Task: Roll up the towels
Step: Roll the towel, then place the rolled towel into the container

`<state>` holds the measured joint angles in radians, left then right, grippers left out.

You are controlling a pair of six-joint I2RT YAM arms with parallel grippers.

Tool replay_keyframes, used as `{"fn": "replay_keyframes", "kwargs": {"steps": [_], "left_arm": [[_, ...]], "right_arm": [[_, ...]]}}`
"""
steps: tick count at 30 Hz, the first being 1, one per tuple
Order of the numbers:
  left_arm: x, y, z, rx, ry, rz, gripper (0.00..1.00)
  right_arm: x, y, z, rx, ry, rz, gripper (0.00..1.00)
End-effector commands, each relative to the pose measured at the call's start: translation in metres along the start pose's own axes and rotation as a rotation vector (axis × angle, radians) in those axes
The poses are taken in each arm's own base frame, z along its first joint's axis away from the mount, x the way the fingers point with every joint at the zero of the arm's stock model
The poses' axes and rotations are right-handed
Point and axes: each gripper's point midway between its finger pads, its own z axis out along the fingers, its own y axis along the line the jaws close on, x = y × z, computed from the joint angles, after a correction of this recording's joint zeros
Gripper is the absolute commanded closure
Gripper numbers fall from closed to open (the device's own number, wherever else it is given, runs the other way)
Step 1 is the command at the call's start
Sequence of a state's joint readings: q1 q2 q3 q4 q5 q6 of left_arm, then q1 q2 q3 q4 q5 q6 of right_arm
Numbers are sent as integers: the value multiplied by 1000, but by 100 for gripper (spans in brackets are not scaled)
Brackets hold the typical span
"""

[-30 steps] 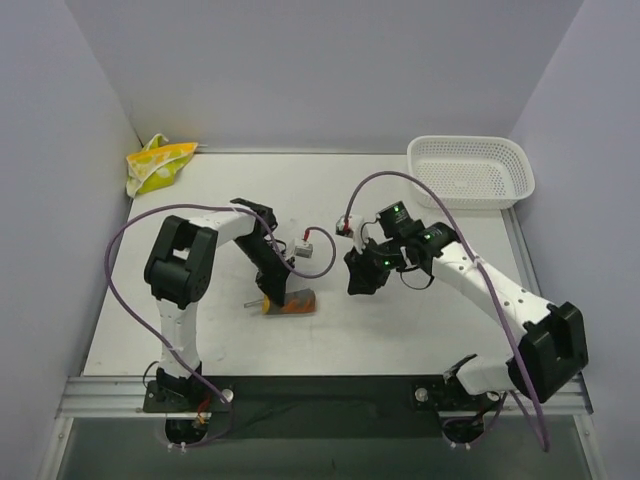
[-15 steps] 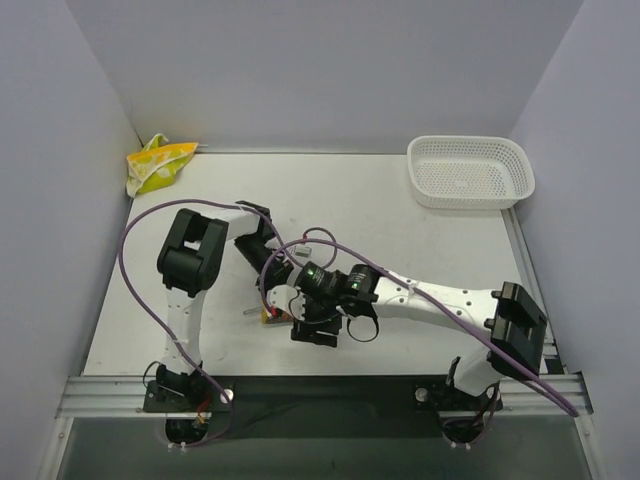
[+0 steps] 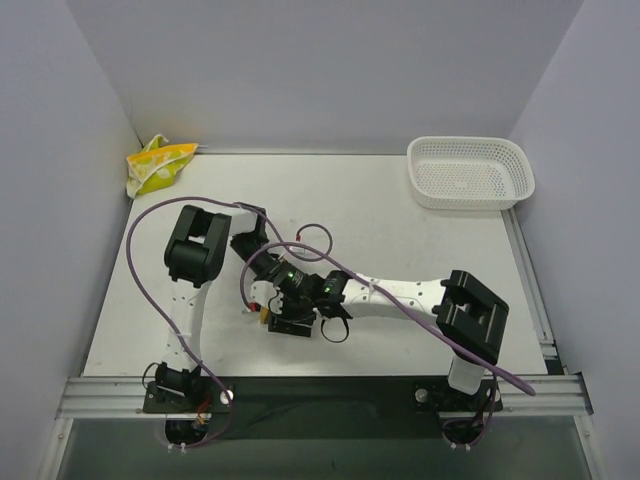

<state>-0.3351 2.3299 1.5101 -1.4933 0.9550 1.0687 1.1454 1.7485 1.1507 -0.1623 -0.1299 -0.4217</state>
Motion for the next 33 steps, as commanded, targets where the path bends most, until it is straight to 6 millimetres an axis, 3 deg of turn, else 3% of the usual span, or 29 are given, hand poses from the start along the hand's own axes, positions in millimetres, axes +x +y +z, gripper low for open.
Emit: {"fn": "replay_keyframes", "kwargs": {"steps": [1,9,14,17,18,20,23,24,26,30,31,32,33], "left_arm": [[9,23,-4,-21,42,91,86],[13,25,-2,24,54,72,86],[15,25,-1,52,62,60,86],[14,24,-3,50,51,56,77],[13,24,-5,49,42,58,73],[6,20,-11,41,-1,70,61],[-4,14,-31,8,-87,93,48],[-7,13,-42,-6,-132,94,45],[-15,6,-62,-59,-175,130,43],[-31,-14,-111,-171,-307,197,36],[-34,-26,-129,-215,-352,222,31],[-37,-31,-137,-244,-375,243,18],[-39,-37,-145,-268,-398,259,16]], "right_arm": [[4,-8,15,57,-21,-55,35],[24,-3,46,44,0,-150,40],[39,-1,60,37,35,-162,50],[50,2,66,16,54,-156,65],[53,5,66,-7,60,-147,74],[56,10,63,-46,62,-126,83],[57,18,50,-109,50,-62,98],[68,22,44,-138,88,-31,100],[66,27,30,-189,78,46,100],[54,15,2,-267,41,284,100],[54,-3,-8,-256,19,367,100],[40,-7,-19,-298,-17,451,100],[37,-16,-26,-300,-36,503,100]]}}
